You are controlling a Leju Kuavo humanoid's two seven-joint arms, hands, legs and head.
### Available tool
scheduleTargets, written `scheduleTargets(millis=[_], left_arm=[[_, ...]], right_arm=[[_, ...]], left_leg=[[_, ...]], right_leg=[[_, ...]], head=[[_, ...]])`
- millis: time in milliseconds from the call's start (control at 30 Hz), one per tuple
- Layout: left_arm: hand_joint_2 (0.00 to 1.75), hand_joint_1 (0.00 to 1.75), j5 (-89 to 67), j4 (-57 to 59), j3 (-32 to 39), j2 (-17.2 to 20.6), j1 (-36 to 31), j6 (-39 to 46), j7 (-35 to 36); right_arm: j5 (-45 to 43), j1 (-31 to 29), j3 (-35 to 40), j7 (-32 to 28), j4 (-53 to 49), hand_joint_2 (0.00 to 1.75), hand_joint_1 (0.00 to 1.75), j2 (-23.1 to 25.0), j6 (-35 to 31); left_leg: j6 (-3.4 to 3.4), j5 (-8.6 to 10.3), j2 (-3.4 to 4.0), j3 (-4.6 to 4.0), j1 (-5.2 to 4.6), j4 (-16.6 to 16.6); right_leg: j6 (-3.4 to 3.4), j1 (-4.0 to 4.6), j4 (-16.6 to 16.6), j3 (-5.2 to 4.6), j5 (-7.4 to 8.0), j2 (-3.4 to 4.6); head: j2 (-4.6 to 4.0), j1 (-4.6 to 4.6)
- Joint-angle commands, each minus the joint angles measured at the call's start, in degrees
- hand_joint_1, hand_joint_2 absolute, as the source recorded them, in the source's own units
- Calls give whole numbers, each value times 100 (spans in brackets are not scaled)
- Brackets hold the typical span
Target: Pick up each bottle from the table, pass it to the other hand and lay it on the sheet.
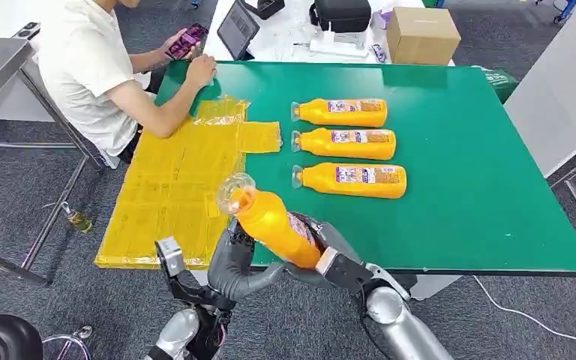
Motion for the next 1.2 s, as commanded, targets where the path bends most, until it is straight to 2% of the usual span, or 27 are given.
scheduleTargets(millis=[33, 233, 300, 400, 433, 467, 500, 533, 567, 633, 667, 833, 900, 1000, 1200], left_arm=[[175, 0, 364, 1109, -45, -182, -595, 690, 373], [175, 0, 711, 1082, -164, -137, -682, 672, 445], [175, 0, 1136, 1151, -108, -133, -708, 396, 745], [175, 3, 1317, 1191, -91, -112, -729, 398, 672], [175, 24, 1317, 1185, -94, -118, -738, 397, 672], [175, 150, 1387, 1112, -95, -107, -718, 402, 650], [175, 175, 1431, 1029, -69, -105, -695, 433, 579], [175, 175, 1469, 887, -49, -91, -648, 453, 532], [175, 175, 1492, 809, -41, -73, -615, 454, 520], [175, 175, 1504, 732, -30, -43, -587, 456, 522], [175, 175, 1509, 710, -25, -45, -578, 466, 516], [175, 175, 1690, 489, 70, 8, -472, 382, 566], [175, 175, 1844, 350, 112, 70, -404, 197, 587], [175, 175, 1910, 224, 239, 88, -356, 202, 565], [175, 175, 2002, 204, 415, 59, -296, 398, 550]], right_arm=[[153, -83, 835, -220, -92, 175, 175, 74, -196], [196, -301, 1043, -240, 215, 175, 175, 112, -388], [235, -367, 1125, -252, 310, 175, 175, 133, -409], [226, -393, 1212, -267, 349, 175, 175, 145, -444], [225, -391, 1213, -267, 349, 175, 175, 146, -446], [220, -385, 1232, -265, 346, 175, 175, 138, -467], [218, -365, 1229, -249, 353, 175, 155, 141, -515], [283, -337, 1230, -190, 380, 175, 101, 135, -636], [328, -322, 1237, -160, 406, 175, 66, 133, -707], [338, -308, 1257, -167, 437, 175, 66, 118, -746], [375, -306, 1250, -158, 451, 175, 0, 120, -814], [713, -215, 1236, -87, 547, 175, 0, 96, -1323], [849, -166, 1191, -93, 601, 175, 0, 68, -1567], [822, -99, 1109, -115, 597, 175, 0, 82, -1633], [723, 107, 919, -166, 415, 175, 0, 109, -1780]], left_leg=[[7, -9, 8, 30, 2, -6], [7, -9, 20, 25, 1, -4], [6, -9, 16, 28, 2, -5], [5, -7, 17, 26, 2, -6], [4, -5, 15, 18, 0, -4], [6, -10, 22, 29, 4, -5], [4, -5, 14, 15, 1, -3], [6, -11, 19, 27, 3, -3], [5, -6, 11, 16, 3, -3], [6, -10, 15, 23, 4, -4], [4, -6, 14, 15, 1, -4], [6, -11, 18, 32, 3, -7], [3, -3, 7, 11, 1, -6], [6, -11, 18, 31, 4, -8], [5, -6, 7, 17, 2, -5]], right_leg=[[-21, 8, -8, 30, -7, -3], [-19, 6, -6, 20, -4, 11], [-22, 7, -5, 24, -5, 7], [-21, 7, -6, 20, -3, 7], [-15, 4, -4, 13, -2, 7], [-22, 9, -7, 23, -3, 12], [-15, 5, -3, 10, -1, 8], [-22, 8, -4, 22, -5, 9], [-16, 7, -4, 14, -4, 3], [-19, 9, -7, 21, -5, 6], [-14, 5, -4, 11, -2, 7], [-24, 9, -8, 28, -7, 7], [-12, 4, -6, 8, -2, 1], [-23, 9, -10, 26, -6, 7], [-15, 5, -7, 13, -5, -2]], head=[[0, -2], [0, 0], [0, -4], [0, -2], [0, 0], [0, 0], [0, -2], [0, 0], [0, 0], [0, 2], [0, -4], [0, -2], [0, 0], [0, 0], [0, -2]])
